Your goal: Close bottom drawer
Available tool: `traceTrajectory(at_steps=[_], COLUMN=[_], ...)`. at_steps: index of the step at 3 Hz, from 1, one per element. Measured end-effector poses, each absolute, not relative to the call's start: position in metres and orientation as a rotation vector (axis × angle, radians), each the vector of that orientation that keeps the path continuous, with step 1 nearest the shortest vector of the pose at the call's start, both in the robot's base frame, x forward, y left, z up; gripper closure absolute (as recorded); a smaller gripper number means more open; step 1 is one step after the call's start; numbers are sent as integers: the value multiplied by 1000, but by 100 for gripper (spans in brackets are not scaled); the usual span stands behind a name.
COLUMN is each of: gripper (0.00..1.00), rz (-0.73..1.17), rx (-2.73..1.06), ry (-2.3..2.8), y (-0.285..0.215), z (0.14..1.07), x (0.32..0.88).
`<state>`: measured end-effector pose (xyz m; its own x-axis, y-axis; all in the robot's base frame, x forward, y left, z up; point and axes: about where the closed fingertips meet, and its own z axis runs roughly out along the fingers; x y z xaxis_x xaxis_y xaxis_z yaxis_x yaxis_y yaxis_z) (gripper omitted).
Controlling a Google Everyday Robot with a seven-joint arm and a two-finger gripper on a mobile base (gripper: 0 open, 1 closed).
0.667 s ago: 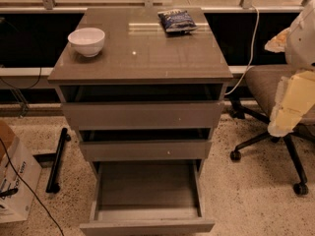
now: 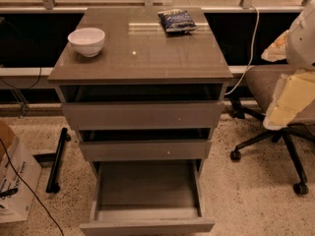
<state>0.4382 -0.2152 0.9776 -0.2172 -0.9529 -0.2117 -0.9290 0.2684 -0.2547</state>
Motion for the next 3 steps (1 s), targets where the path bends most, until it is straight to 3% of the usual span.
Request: traceTrajectory(at_steps=[3], gripper=[89], rz=[139], rx=[-1735], ry=[2110], y=[-164], z=[860], x=[428])
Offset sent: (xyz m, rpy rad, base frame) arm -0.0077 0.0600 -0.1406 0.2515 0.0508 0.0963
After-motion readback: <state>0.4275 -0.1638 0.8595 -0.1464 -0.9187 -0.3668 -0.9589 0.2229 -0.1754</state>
